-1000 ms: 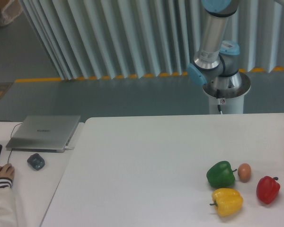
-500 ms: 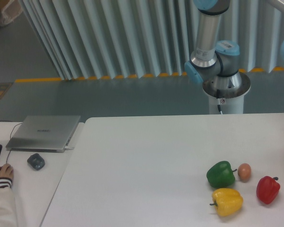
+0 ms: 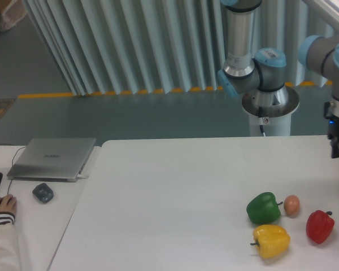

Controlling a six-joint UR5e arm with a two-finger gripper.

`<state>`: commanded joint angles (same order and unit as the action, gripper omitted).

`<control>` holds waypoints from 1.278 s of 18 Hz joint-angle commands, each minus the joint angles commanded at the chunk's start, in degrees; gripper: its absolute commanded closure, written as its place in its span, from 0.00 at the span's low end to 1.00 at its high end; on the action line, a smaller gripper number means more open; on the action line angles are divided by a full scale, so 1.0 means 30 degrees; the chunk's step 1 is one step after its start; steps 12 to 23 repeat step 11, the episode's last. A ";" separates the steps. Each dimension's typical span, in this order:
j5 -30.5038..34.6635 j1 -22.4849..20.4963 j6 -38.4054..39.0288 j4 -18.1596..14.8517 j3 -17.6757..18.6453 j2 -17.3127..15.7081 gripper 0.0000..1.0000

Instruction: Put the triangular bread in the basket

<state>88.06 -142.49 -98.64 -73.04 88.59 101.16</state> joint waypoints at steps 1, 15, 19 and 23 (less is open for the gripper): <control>0.0059 0.0296 0.0413 0.0059 0.0147 -0.0117 0.00; 0.1202 0.2057 0.2029 -0.0058 0.0500 -0.0176 0.00; 0.1202 0.2057 0.2029 -0.0058 0.0500 -0.0176 0.00; 0.1202 0.2057 0.2029 -0.0058 0.0500 -0.0176 0.00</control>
